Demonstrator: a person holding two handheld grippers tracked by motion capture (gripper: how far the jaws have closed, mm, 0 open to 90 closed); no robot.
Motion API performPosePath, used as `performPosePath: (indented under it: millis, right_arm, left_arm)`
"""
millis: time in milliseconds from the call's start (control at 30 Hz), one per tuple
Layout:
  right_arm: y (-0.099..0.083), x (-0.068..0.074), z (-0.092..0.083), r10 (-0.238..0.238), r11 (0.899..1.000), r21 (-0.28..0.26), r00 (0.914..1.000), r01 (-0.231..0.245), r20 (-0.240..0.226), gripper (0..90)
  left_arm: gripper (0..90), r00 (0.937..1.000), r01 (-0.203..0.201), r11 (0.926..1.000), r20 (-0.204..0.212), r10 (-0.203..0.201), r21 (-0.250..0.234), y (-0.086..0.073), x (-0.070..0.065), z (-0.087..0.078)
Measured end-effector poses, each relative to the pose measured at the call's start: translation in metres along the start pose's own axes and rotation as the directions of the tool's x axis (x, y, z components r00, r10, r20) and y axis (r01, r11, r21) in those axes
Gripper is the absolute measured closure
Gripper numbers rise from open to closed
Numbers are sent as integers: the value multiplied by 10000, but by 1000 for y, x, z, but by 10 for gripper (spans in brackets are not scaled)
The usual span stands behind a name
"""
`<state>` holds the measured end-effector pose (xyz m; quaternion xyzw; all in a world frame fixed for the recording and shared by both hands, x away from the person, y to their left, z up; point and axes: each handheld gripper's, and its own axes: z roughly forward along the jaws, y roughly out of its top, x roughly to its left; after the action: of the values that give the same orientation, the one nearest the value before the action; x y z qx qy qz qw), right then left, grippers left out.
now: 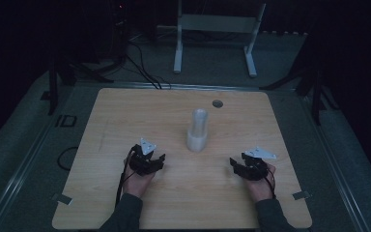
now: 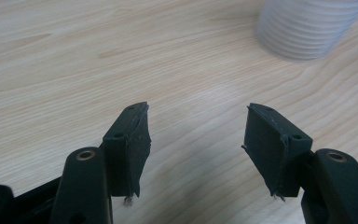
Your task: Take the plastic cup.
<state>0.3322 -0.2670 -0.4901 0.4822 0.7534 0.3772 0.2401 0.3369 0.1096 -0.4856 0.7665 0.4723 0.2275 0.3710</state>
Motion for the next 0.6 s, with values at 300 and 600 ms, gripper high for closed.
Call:
performPosePath:
  millis: [300, 600]
  right_arm:
    - [2, 1, -2, -4, 10000, -95, 10000, 3, -83, 426]
    - [11, 6, -7, -128, 9995, -285, 9990, 116, -435, 428]
  left_arm:
    - [399, 9992, 15, 9998, 389, -6, -217, 2, -3, -2]
    - [397, 9983, -356, 9977, 442, 382, -578, 9, -7, -4]
